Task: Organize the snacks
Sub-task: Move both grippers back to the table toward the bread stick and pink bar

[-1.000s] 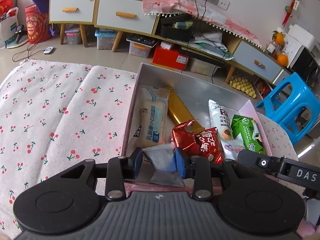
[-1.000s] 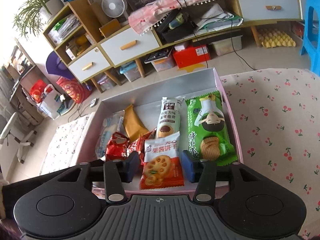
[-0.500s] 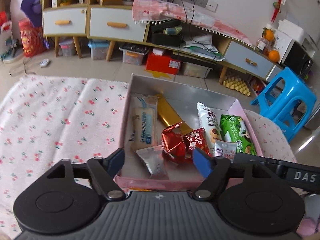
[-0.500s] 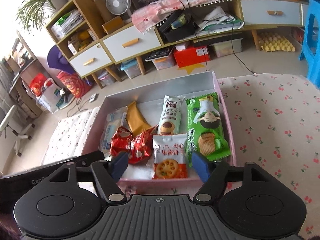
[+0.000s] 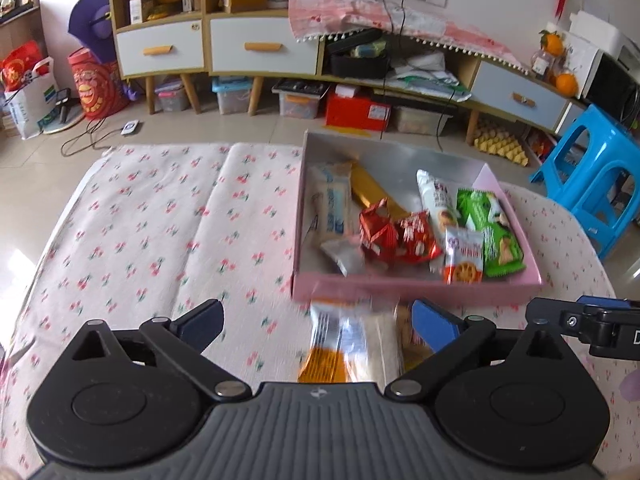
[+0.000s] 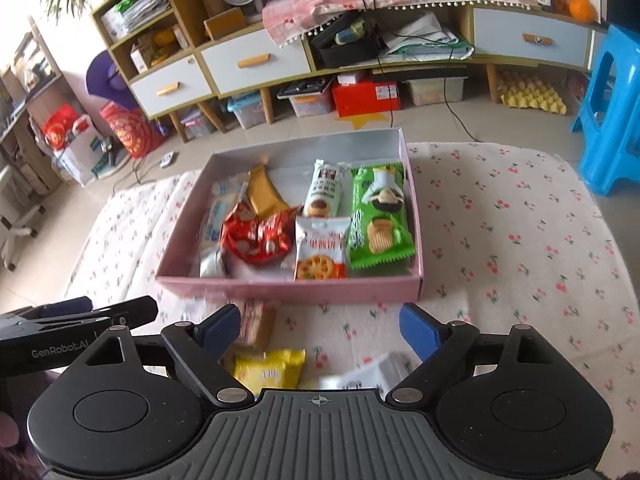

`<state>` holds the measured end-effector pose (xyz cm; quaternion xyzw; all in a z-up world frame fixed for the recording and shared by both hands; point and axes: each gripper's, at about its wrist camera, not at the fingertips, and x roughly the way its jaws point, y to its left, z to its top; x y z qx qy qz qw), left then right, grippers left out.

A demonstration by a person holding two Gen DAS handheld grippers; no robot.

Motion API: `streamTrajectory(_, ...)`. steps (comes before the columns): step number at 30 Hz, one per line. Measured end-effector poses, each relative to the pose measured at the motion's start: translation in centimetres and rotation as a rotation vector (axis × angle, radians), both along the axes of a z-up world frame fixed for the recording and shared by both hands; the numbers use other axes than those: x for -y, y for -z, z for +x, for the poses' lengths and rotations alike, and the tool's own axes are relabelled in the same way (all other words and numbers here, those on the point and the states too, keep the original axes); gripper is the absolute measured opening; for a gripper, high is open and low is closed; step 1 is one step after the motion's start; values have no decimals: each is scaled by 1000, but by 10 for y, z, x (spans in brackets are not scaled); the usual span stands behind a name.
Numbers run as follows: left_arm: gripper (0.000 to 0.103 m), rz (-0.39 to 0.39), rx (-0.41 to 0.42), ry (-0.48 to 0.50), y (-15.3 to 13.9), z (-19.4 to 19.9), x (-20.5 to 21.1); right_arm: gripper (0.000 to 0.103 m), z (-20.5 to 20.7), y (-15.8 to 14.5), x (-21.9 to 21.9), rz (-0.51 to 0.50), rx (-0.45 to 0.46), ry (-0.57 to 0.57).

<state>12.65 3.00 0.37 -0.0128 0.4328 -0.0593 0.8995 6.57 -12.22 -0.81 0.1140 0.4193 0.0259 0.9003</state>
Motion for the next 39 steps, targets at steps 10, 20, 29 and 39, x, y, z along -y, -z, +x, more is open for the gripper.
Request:
streamTrajectory(10,102,25,9,-6,16,-29,-2,96,-32,18,-2,-50,15,-30)
streamTrajectory(20,92,-77,27,-60,39,-34,4,96,-38,34,32,-110,-52,69)
streamTrajectory(29,54,-131,-49,-46,54,-28,14,96,-36,59,60,-111,-140,164)
streamTrajectory(39,30,-120,-79,26,53,-34,15,94,-46,73,58,-164,-169,140)
